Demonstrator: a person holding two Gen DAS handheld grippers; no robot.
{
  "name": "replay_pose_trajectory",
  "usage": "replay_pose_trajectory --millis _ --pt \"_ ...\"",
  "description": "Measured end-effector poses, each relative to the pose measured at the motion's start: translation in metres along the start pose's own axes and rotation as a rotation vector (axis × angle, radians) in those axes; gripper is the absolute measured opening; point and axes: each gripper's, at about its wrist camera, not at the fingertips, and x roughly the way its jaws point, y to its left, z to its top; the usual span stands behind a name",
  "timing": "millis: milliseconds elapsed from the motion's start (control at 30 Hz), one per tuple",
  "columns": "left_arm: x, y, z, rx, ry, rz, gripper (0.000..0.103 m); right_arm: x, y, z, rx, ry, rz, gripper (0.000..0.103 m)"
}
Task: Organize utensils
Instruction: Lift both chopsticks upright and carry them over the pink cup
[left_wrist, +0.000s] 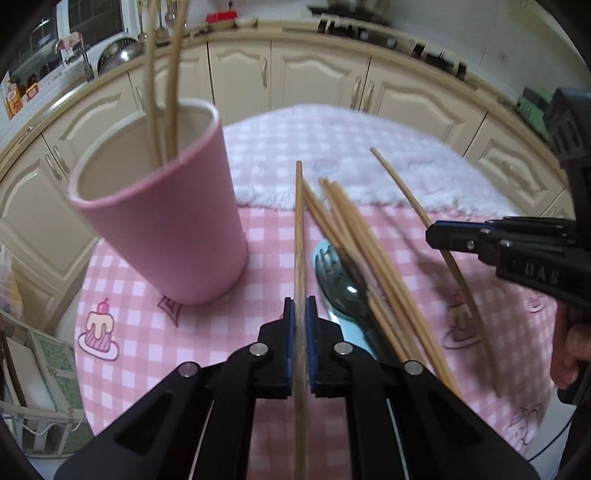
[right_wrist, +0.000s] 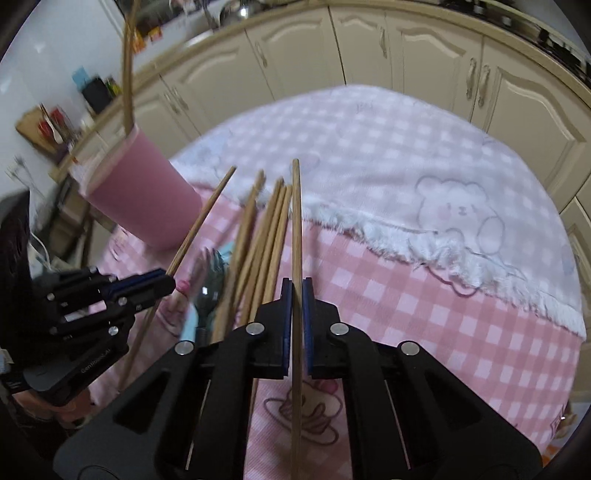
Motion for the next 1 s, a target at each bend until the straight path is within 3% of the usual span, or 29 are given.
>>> replay_pose_trajectory --millis 467,667,1000 --pt "-0.092 0.019 -0.01 -0.089 -0.359 -0.053 0.006 -0.066 0.022 0.005 -0.011 -0.241 0.126 0.006" --pt "-0.13 0.036 0.002 -0.136 -0.538 -0.037 0.006 -0.089 0.044 0.019 -0.052 -0.317 0.142 0.006" --pt "-0.172 0.06 0.032 -0.183 -0.729 0.011 0.006 -0.128 0.083 0.061 -0.15 -0.438 0.179 0.006"
